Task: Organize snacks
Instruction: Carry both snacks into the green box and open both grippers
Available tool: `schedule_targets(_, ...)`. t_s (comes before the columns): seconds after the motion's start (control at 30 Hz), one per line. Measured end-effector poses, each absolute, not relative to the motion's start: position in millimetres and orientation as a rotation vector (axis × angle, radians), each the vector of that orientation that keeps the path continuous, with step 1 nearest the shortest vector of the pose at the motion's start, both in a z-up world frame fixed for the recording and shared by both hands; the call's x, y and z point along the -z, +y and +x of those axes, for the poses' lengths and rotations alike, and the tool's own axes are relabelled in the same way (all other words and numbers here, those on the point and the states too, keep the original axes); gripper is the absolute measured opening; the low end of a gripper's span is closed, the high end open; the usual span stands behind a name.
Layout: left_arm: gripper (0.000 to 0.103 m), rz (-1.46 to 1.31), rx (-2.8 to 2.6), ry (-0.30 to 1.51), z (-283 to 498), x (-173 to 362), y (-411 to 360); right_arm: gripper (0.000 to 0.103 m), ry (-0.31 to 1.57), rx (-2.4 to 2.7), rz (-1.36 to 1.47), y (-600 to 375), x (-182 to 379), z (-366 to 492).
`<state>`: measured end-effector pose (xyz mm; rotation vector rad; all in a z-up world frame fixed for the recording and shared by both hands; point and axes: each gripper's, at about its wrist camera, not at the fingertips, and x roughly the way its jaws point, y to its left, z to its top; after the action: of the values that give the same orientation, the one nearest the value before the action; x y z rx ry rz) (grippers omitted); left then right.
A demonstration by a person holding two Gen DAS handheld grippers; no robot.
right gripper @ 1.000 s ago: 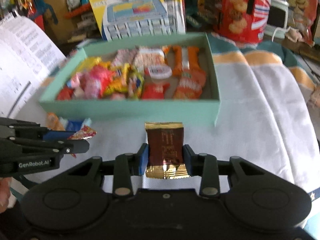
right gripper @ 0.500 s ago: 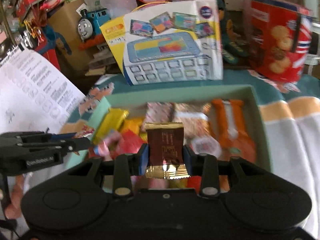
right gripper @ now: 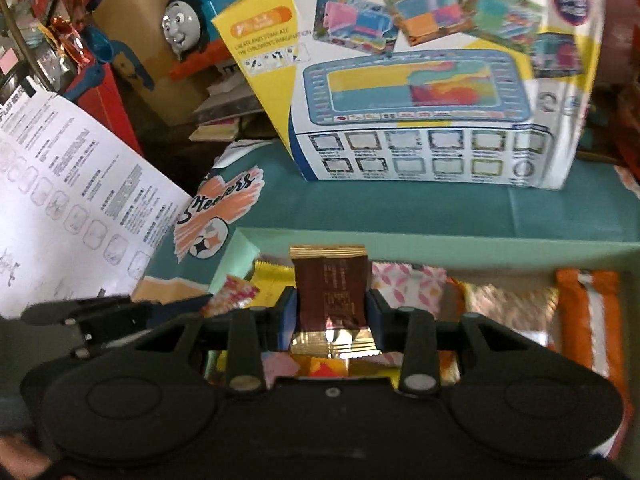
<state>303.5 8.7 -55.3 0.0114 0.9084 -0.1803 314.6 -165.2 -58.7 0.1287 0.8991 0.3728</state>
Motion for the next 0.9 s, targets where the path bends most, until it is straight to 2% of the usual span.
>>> schedule_targets(0.07,0.047,0.005,0.150,0.912,308.1,59.1,9.2,0.046,0.896,-0.356,0.143,-163.9,60.0,317.6)
schedule_targets(0.1,0.061,-0.001,0.137,0.909,308.7,60.2,10.0,0.052,0.892,-0.356,0.154,-165.1,60.2,317.9)
schedule_targets(0.13,0.068,-0.003,0.129,0.900,307.8,60.2,10.6,0.061,0.888,-0.358,0.166,-166.7,60.5,317.6)
schedule_targets(0.17,0.070,0.000,0.122,0.893,306.2,59.8,10.9,0.066,0.883,-0.354,0.173,-168.8,60.8,315.9)
schedule_targets(0.2,0.076,0.004,0.117,0.889,304.4,59.1,11.3,0.077,0.876,-0.349,0.175,-171.0,60.8,313.7)
schedule_targets(0.23,0.084,0.008,0.111,0.886,302.5,58.6,11.3,0.084,0.868,-0.343,0.175,-174.9,59.8,310.8)
schedule_targets(0.3,0.093,0.010,0.101,0.880,297.4,55.9,11.4,0.091,0.862,-0.333,0.183,-180.2,59.2,304.9)
schedule_targets(0.43,0.098,0.007,0.102,0.880,281.6,50.2,10.4,0.103,0.858,-0.310,0.205,-193.2,55.0,288.9)
schedule_targets(0.9,0.103,-0.009,0.127,0.864,187.4,30.8,18.1,0.103,0.828,-0.287,0.204,-209.0,31.6,184.3)
